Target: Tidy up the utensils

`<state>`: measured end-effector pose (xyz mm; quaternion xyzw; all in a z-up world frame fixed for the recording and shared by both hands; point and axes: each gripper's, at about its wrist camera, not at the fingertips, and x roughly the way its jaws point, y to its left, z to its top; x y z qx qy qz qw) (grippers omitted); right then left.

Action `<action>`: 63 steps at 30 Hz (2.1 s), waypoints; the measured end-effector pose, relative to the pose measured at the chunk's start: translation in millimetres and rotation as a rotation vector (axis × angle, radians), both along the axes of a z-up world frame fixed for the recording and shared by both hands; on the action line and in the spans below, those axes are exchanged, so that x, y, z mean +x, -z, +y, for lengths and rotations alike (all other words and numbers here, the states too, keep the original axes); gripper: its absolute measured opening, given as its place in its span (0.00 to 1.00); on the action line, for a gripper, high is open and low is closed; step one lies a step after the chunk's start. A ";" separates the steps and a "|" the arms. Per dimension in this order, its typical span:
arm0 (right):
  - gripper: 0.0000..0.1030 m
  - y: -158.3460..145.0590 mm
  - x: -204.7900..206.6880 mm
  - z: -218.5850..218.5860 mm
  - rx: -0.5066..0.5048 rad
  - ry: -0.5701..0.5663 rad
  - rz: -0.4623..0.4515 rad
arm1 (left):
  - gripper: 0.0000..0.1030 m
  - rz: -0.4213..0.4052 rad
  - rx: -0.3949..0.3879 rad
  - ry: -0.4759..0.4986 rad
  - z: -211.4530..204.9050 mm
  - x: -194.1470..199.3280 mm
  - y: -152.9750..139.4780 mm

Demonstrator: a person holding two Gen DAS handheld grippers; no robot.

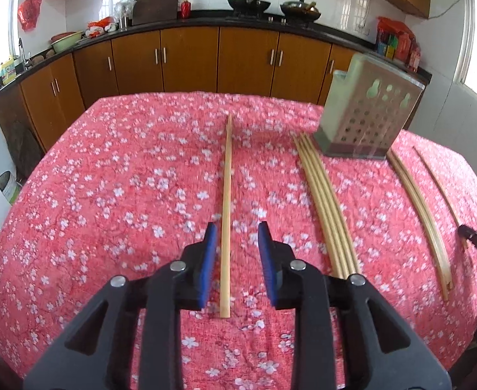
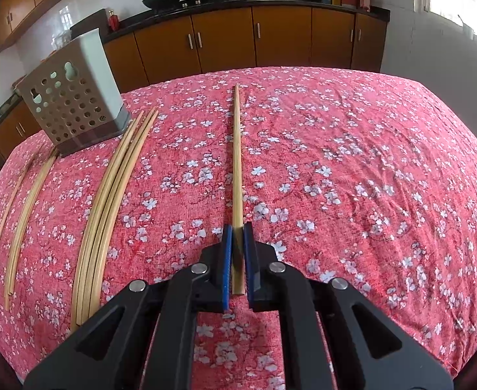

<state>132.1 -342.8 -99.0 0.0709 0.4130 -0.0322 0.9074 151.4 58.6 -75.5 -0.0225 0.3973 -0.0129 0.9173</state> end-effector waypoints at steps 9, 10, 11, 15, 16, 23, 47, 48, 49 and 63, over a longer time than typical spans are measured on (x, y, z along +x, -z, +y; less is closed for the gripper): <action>0.08 1.1 1.6 1.4 -0.005 -0.008 0.000 | 0.08 0.073 0.025 -0.004 -1.4 9.3 22.5; 0.08 1.0 1.7 1.4 -0.008 -0.010 0.001 | 0.08 0.073 0.030 -0.003 -2.0 8.8 22.4; 0.08 0.9 1.6 1.8 -0.006 -0.009 0.000 | 0.08 0.073 0.037 0.000 -2.9 8.6 22.2; 0.08 -5.8 -2.6 1.1 0.011 -0.006 -0.023 | 0.08 0.068 0.037 0.007 -2.3 5.3 17.9; 0.08 -12.1 -5.4 1.3 0.008 -0.006 -0.047 | 0.08 0.052 0.033 0.008 -1.4 2.7 12.5; 0.08 -62.8 -18.4 1.1 0.017 -0.002 -0.209 | 0.08 -0.102 0.004 0.018 0.6 -12.2 -41.8; 0.07 -171.2 -0.1 2.6 0.006 0.030 -0.502 | 0.07 -0.369 -0.039 -0.041 -2.9 18.3 -165.2; 0.07 -179.0 3.3 3.6 0.002 0.030 -0.515 | 0.07 -0.378 -0.037 -0.042 -2.1 19.2 -169.1; 0.07 -187.9 6.0 4.8 -0.001 0.029 -0.533 | 0.07 -0.391 -0.034 -0.042 -2.5 20.5 -175.2; 0.07 -281.4 16.0 58.7 0.084 -0.082 -0.839 | 0.07 -0.653 -0.186 -0.001 -44.6 29.9 -279.1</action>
